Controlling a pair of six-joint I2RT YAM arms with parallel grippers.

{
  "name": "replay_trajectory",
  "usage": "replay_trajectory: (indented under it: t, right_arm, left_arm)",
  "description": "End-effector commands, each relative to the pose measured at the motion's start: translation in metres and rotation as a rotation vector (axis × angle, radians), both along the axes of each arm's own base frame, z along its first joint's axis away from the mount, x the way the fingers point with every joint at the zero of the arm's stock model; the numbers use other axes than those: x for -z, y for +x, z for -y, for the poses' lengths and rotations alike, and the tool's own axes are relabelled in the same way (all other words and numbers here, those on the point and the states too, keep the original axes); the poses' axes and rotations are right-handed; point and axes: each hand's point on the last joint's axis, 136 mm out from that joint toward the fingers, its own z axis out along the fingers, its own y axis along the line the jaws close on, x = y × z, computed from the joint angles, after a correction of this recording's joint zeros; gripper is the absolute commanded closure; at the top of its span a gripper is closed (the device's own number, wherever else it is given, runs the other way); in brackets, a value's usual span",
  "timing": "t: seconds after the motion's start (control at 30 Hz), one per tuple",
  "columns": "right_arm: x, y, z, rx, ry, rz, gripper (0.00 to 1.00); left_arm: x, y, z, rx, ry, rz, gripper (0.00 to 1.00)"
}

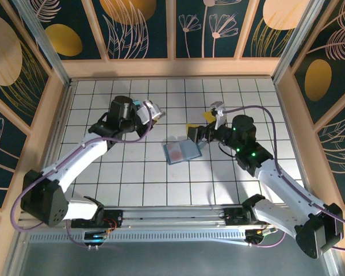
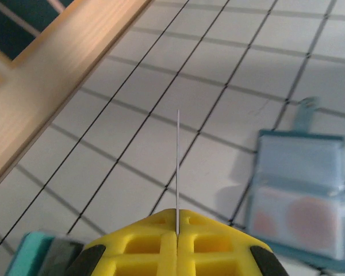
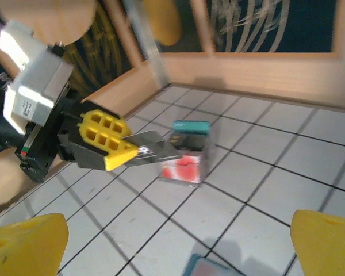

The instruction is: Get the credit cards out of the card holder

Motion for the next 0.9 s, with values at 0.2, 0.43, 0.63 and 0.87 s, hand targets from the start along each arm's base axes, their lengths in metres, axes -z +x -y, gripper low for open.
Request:
replay_trajectory:
  t: [0.2, 0.43, 0.63, 0.87]
  right_arm:
    - [-0.003, 0.028, 0.025, 0.227, 0.010, -0.061, 0.01]
    - [0.004, 0.040, 0.046, 0.369, -0.006, -0.078, 0.01]
    - [0.003, 0.044, 0.065, 0.484, 0.014, -0.086, 0.01]
    - [0.006, 0.045, 0.067, 0.499, 0.014, -0.097, 0.01]
  left_arm:
    - [0.004, 0.051, -0.044, 0.011, 0.038, 0.018, 1.00]
    - [0.028, 0.083, -0.074, -0.020, 0.072, -0.043, 1.00]
    - [0.059, 0.096, -0.084, -0.013, 0.116, -0.104, 1.00]
    - [0.086, 0.103, -0.094, -0.024, 0.151, -0.157, 1.00]
